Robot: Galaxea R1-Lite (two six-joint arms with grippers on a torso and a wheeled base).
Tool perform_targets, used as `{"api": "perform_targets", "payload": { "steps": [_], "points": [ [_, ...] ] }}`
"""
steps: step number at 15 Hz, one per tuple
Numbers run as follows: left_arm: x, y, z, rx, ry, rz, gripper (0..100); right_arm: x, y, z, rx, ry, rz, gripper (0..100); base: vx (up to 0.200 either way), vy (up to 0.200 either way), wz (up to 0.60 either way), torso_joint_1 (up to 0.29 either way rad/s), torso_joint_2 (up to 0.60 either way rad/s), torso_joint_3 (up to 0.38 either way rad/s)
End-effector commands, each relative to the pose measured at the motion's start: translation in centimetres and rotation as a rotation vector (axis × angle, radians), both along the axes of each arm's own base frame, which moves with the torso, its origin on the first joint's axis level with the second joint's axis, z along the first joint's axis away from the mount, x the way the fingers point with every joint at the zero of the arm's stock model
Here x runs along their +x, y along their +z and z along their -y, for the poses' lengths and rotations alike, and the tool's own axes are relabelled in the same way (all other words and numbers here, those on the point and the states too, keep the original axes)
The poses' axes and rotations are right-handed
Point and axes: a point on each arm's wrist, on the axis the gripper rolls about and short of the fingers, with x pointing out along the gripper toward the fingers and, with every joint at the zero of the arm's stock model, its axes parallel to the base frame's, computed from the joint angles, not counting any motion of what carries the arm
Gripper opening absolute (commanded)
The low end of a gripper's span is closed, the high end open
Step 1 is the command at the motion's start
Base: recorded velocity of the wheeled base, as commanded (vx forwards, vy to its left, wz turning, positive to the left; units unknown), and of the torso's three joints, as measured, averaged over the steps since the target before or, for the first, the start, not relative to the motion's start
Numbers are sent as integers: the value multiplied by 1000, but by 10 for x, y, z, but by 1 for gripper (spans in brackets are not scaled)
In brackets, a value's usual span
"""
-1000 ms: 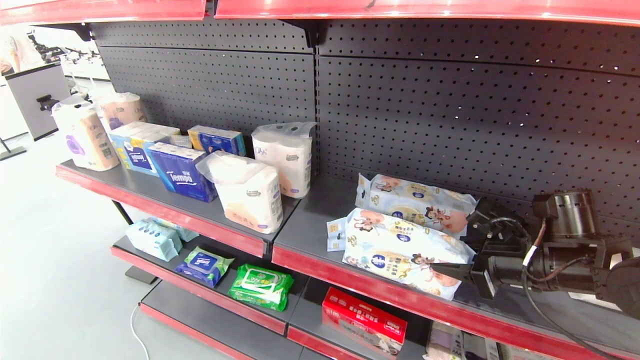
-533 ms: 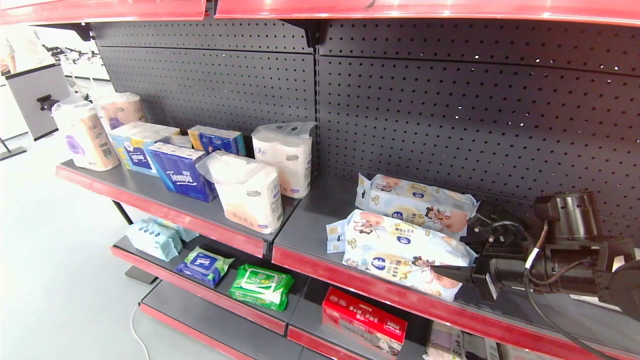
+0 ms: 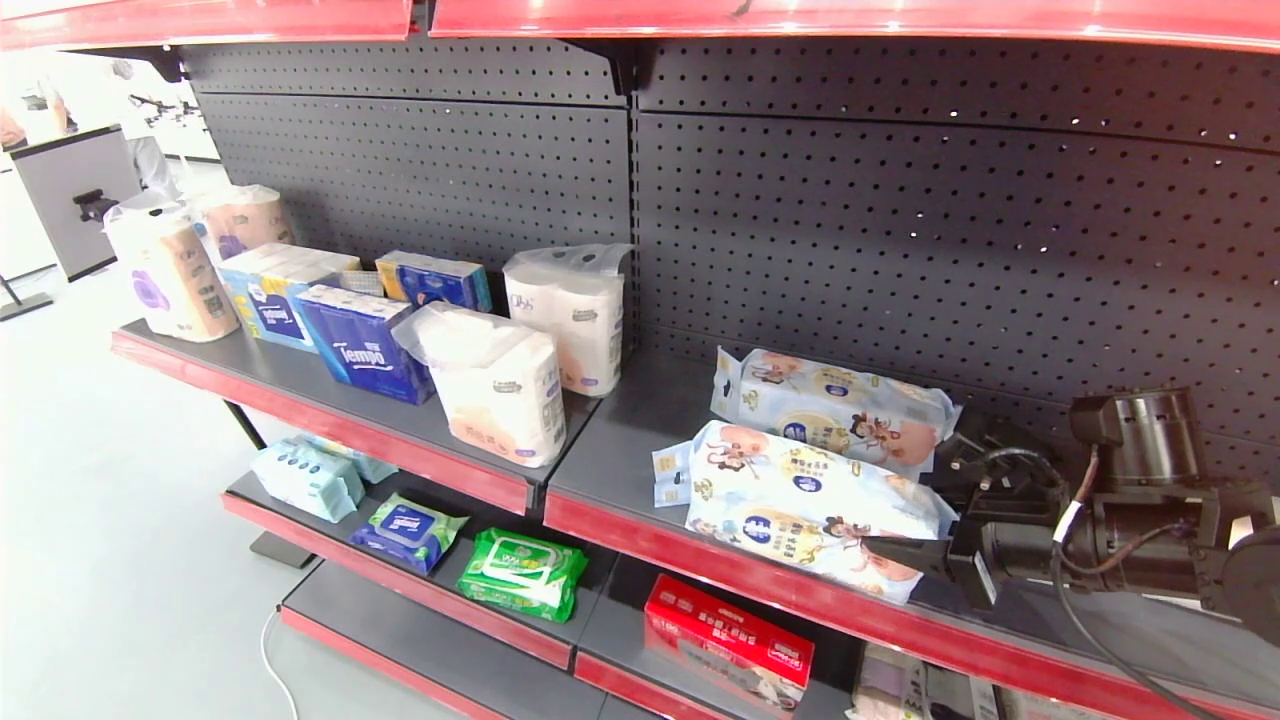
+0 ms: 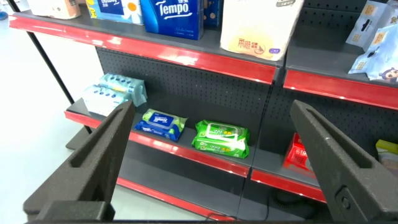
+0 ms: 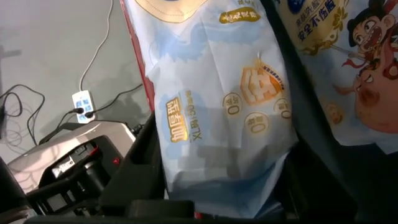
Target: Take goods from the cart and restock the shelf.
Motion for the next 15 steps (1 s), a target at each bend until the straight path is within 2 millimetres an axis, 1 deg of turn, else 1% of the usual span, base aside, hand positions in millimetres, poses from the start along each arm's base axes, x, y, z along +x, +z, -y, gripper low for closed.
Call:
{"api": "perform_targets", "payload": {
  "steps": [1,6,11,12,15],
  "points": [
    [0,0,0,0,0,-1,100,0,0,0,1,1,0,100,0,0,0,0,0,0],
    [0,0,0,0,0,-1,100,-1,1,1,2,-3,4,100,0,0,0,0,0,0],
    [0,0,0,0,0,-1,100,-12,10,18,12,-74,23,100,0,0,0,0,0,0],
    [0,0,0,0,0,-1,100,-17,16,21,31,-77,39,100,0,0,0,0,0,0],
    [0,0,0,0,0,-1,100,-24,31,21,77,-95,73,100,0,0,0,0,0,0]
  ]
}}
